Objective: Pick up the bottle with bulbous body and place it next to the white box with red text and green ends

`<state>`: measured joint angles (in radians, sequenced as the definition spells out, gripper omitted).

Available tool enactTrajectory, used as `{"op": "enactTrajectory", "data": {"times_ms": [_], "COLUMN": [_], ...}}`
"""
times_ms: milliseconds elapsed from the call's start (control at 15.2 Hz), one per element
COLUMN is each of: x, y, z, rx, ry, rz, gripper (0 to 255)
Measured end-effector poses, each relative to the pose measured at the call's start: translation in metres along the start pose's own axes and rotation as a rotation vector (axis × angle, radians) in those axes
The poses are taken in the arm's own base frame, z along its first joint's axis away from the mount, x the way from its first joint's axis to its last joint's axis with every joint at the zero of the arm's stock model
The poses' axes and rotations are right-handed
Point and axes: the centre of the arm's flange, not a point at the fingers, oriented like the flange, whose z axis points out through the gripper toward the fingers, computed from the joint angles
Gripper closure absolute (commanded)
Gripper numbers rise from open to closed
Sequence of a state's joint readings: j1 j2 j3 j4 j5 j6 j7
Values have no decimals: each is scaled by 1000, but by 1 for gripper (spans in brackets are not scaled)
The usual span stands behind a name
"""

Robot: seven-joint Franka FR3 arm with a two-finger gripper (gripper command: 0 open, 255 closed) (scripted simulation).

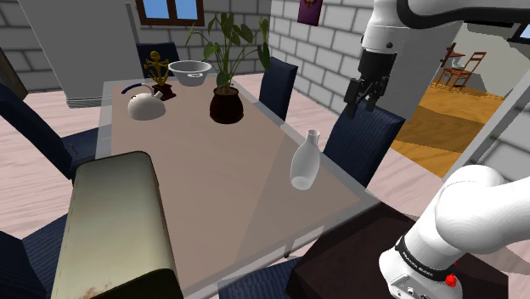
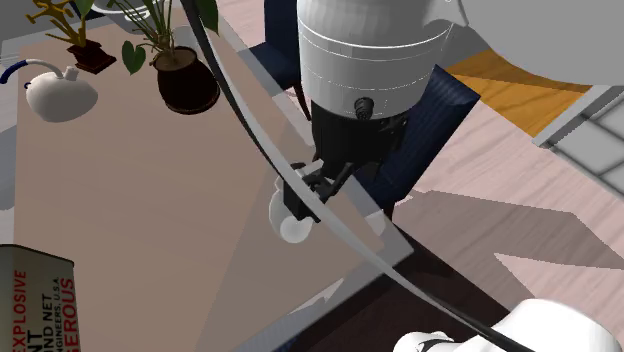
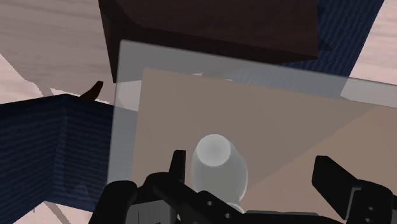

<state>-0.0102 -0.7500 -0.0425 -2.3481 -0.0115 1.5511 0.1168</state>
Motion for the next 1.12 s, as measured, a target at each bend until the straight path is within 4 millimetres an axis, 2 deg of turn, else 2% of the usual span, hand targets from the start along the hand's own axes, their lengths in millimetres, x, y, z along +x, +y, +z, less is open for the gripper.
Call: {"op": "enactTrajectory", "data": {"times_ms": [198, 990, 1122], "x": [10, 117, 123], "y": [-3, -12, -10], "z": [11, 101, 110], "rx": [-1, -10, -10], "ry": [8, 96, 100], "rz": [-3, -31, -32], "gripper": [0, 0, 0]}}
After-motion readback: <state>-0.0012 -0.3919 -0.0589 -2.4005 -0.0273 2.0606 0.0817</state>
